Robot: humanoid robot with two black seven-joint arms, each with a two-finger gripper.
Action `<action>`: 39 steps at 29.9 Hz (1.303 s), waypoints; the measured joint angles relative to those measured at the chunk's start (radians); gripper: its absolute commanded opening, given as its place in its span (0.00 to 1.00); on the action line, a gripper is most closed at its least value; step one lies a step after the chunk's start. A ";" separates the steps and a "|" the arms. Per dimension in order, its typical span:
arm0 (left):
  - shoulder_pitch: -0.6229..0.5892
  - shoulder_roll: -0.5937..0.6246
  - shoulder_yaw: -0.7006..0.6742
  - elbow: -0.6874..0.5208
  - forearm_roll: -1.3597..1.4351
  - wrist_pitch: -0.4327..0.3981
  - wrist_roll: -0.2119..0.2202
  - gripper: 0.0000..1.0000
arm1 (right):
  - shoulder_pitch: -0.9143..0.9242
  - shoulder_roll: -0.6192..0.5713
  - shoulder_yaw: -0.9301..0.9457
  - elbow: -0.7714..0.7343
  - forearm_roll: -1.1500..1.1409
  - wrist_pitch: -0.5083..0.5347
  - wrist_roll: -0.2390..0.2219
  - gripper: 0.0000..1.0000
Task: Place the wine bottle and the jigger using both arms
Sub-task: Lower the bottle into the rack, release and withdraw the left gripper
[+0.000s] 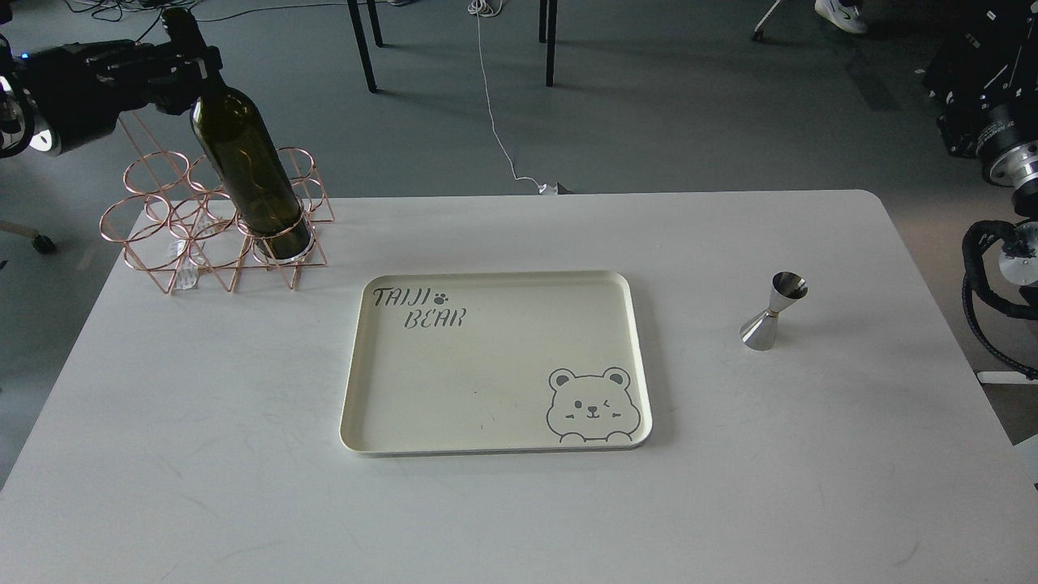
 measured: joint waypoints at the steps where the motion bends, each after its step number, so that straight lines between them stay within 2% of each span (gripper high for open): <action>1: 0.001 -0.001 0.010 0.000 -0.001 0.011 0.000 0.16 | 0.000 0.000 0.000 0.000 0.000 0.000 0.000 0.97; 8: 0.007 -0.004 0.085 -0.001 -0.012 0.071 0.000 0.18 | 0.000 0.000 0.000 0.000 0.000 0.000 0.000 0.97; 19: 0.035 -0.020 0.093 0.001 -0.016 0.079 -0.002 0.25 | -0.002 0.000 -0.001 0.000 0.000 0.000 0.000 0.97; 21: 0.039 -0.023 0.093 0.003 -0.017 0.079 -0.002 0.31 | -0.002 0.000 -0.001 0.000 0.000 0.000 0.000 0.97; 27: 0.040 -0.054 0.092 0.041 -0.053 0.085 0.004 0.62 | -0.002 0.000 0.000 0.000 0.000 0.000 0.000 0.97; 31: 0.040 -0.059 0.092 0.054 -0.072 0.092 0.009 0.74 | -0.002 0.000 0.000 0.000 0.000 0.000 0.000 0.97; 39: 0.037 -0.059 0.086 0.055 -0.087 0.093 0.009 0.82 | -0.002 0.001 -0.001 0.001 0.000 0.000 0.000 0.97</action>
